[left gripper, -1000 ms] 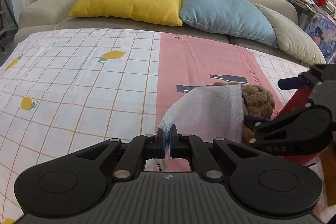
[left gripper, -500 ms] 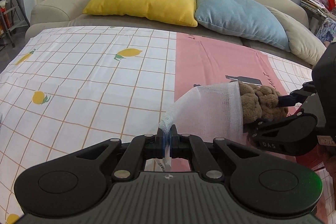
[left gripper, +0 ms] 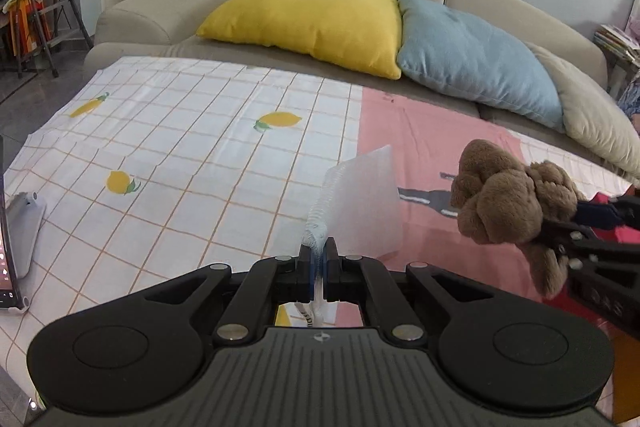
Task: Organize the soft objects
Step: 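Carry mesh bag and brown slippers into the box and release both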
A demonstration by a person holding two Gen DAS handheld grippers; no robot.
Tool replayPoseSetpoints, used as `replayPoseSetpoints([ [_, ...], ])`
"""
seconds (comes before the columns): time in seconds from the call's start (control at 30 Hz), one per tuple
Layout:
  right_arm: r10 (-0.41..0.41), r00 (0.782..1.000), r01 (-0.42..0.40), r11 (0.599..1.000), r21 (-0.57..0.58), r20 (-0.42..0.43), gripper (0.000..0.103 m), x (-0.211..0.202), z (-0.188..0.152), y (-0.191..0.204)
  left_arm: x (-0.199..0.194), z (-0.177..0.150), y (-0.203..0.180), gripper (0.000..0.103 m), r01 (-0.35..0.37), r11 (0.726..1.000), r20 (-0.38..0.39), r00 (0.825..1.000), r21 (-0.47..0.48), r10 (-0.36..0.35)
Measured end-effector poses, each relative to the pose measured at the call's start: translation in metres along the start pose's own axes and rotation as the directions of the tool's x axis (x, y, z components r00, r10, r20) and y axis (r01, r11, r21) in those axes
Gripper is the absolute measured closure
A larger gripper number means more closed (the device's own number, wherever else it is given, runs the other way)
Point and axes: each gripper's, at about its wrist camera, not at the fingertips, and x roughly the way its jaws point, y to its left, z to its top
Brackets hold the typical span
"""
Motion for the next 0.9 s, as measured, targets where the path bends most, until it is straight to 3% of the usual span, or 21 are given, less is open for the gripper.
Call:
replayPoseSetpoints([
  [0.1,0.031,0.999,-0.033,0.998,0.052,0.035,0.075,-0.033,-0.009,-0.007,-0.015,0.004,-0.010,0.100,0.022,1.000,0.026,0.999,0.006,-0.022],
  [0.27,0.016,0.996,-0.025,0.995,0.101,0.082,0.074,-0.083,-0.028,-0.023,-0.046,0.005,-0.042,0.100,0.082,0.995,0.076,0.993,0.051,-0.086],
  [0.53,-0.134,0.983,0.101,0.966,0.239,0.127,0.074,-0.140,-0.063,-0.077,-0.083,0.002,-0.100,0.100,0.188,0.969,0.072,0.977,0.158,-0.201],
  [0.7,-0.229,0.965,0.175,0.923,0.342,0.124,0.074,-0.164,-0.090,-0.114,-0.101,0.002,-0.134,0.100,0.249,0.944,0.058,0.962,0.215,-0.267],
  [0.9,-0.325,0.942,0.243,0.833,0.498,0.084,0.074,-0.188,-0.133,-0.167,-0.108,0.004,-0.186,0.100,0.312,0.890,0.042,0.938,0.334,-0.344],
])
